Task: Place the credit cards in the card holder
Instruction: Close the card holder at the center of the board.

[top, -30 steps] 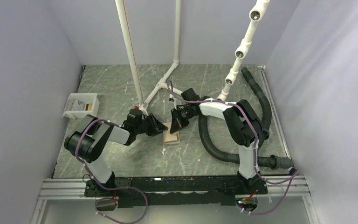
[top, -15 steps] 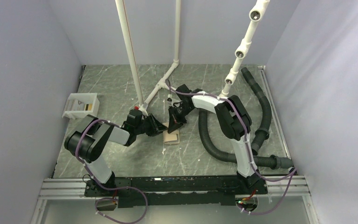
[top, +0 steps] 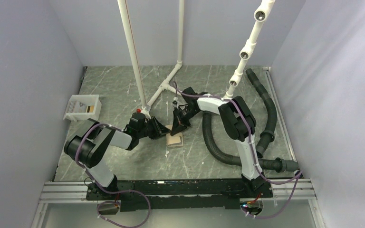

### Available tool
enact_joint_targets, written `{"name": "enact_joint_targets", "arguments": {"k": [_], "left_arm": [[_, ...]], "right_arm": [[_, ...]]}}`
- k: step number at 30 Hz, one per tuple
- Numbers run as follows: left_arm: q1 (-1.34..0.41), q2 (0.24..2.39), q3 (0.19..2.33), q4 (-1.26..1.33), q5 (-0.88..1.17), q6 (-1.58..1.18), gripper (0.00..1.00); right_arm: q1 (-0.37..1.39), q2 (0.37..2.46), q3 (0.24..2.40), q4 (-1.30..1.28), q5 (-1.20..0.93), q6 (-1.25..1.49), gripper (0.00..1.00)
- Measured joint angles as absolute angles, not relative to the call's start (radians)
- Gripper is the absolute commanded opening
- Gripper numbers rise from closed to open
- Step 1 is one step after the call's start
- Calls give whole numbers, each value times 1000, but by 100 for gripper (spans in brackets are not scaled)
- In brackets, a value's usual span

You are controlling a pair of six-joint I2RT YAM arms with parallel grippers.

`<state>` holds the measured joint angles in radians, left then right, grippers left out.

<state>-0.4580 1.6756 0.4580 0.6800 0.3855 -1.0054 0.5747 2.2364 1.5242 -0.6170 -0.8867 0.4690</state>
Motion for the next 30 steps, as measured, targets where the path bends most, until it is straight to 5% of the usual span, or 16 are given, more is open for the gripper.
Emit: {"name": "enact_joint_targets", "arguments": {"k": [5, 11, 18, 30], "left_arm": [[-462, 1657, 458, 650, 374, -1003, 22], [-475, 1657, 450, 651, 413, -1015, 28], [-485, 1650, 416, 672, 444, -1044, 32], [-488, 1626, 402, 645, 439, -1061, 34]], "right_arm": [[629, 2163, 1541, -632, -748, 433, 37], [742, 2005, 1575, -688, -354, 398, 48], [816, 1803, 1428, -690, 9, 544, 49], [930, 1949, 1461, -823, 296, 694, 39]]}}
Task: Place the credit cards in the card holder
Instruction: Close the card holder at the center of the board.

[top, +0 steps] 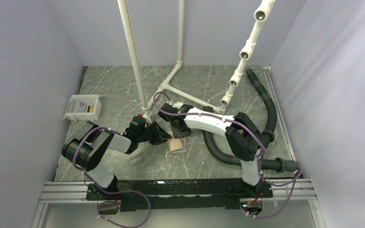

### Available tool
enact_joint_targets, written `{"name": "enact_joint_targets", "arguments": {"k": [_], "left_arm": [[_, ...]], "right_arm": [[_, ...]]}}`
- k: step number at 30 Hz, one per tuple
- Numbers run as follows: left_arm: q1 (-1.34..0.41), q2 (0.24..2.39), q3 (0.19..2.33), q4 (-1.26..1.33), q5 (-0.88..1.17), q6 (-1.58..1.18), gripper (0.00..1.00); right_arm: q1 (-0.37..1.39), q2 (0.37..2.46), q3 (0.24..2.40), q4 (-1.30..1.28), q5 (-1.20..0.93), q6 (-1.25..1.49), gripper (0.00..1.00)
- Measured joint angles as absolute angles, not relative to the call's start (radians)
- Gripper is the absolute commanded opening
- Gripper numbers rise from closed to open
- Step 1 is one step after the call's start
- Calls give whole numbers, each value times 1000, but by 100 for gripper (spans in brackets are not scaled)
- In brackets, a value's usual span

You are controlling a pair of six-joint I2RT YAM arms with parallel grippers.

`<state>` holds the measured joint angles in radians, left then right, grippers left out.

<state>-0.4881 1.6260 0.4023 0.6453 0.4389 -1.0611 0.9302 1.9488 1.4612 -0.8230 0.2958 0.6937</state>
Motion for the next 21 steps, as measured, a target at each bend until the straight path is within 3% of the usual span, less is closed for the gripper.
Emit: {"name": "enact_joint_targets", "arguments": {"k": [5, 8, 14, 18, 21], "left_arm": [[-488, 1626, 402, 646, 439, -1061, 34], [-488, 1626, 402, 646, 439, -1060, 34], [-488, 1626, 402, 645, 439, -1060, 34], [-488, 1626, 402, 645, 439, -1060, 34], [-488, 1626, 402, 644, 439, -1060, 34]], "right_arm": [[958, 1949, 1473, -866, 337, 710, 35], [971, 1949, 1486, -894, 368, 716, 23], [982, 1949, 1489, -919, 392, 723, 20], [983, 1949, 1489, -921, 393, 722, 5], [983, 1949, 1489, -921, 393, 724, 0]]}}
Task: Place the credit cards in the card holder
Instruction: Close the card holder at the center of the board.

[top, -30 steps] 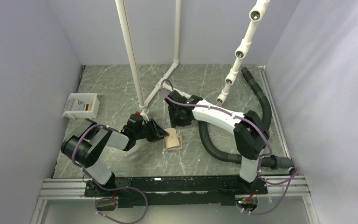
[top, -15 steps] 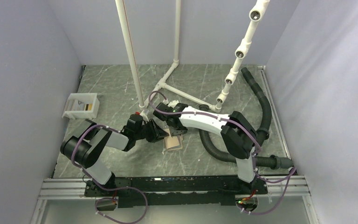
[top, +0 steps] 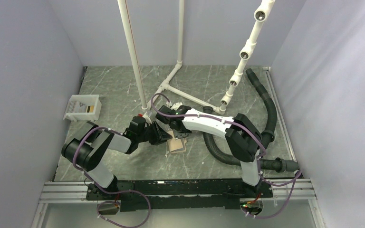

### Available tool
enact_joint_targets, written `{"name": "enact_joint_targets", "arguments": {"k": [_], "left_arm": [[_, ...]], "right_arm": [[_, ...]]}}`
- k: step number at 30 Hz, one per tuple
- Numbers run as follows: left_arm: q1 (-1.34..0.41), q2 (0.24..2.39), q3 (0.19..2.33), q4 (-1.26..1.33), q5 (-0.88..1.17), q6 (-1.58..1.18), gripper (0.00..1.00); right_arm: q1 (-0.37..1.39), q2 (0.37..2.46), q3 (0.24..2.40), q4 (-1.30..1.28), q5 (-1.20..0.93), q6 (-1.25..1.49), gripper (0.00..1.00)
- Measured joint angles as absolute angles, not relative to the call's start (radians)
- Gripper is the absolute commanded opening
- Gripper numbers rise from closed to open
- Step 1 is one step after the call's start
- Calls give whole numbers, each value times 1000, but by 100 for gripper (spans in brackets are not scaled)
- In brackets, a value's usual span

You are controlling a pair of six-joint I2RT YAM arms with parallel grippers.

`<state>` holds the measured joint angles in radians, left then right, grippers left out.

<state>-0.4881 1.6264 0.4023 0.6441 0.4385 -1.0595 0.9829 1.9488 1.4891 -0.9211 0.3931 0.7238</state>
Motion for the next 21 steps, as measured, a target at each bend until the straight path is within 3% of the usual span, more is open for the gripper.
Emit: {"name": "enact_joint_targets", "arguments": {"k": [8, 10, 14, 21], "left_arm": [[-488, 1626, 402, 643, 438, -1059, 35], [-488, 1626, 402, 642, 439, -1059, 35], [-488, 1626, 402, 641, 440, -1059, 35], [-489, 1627, 402, 641, 440, -1059, 35]], "right_arm": [[981, 1902, 1460, -905, 379, 720, 0], [974, 1874, 1438, -888, 357, 714, 9], [947, 1819, 1380, -843, 301, 701, 18], [923, 1810, 1370, -817, 257, 683, 22]]}}
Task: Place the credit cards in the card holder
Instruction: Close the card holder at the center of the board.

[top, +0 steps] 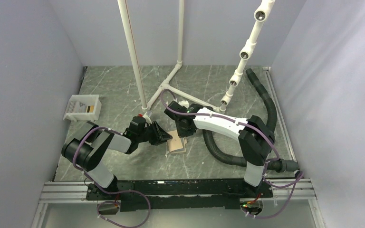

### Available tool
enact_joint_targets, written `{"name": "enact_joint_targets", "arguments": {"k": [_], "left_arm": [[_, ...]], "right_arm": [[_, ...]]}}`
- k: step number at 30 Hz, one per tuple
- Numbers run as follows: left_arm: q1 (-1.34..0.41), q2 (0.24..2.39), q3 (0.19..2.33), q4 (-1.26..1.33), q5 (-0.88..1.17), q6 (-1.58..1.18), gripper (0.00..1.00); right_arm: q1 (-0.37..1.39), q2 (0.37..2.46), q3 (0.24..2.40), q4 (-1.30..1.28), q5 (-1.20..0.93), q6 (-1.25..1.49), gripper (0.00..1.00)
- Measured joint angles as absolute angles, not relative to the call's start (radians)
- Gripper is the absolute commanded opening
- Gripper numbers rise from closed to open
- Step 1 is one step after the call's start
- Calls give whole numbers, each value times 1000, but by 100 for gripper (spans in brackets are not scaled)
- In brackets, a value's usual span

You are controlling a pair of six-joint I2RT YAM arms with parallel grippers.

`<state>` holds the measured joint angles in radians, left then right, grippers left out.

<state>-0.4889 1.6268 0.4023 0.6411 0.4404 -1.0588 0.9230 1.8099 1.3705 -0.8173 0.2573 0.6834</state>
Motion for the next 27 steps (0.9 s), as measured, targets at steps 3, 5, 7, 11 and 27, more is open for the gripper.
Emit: {"name": "enact_joint_targets", "arguments": {"k": [3, 5, 7, 11, 27], "left_arm": [[-489, 1627, 402, 641, 440, -1059, 35], [-489, 1627, 403, 641, 440, -1059, 35], [-489, 1627, 403, 641, 440, -1059, 35], [-489, 1627, 403, 641, 440, -1058, 35], [-489, 1627, 403, 641, 440, -1056, 35]], "right_arm": [[925, 1810, 1369, -812, 250, 678, 16], [926, 1810, 1369, -811, 249, 675, 16], [926, 1810, 1369, -812, 250, 674, 20], [926, 1810, 1369, -818, 253, 673, 22], [926, 1810, 1329, -823, 257, 676, 0]]}}
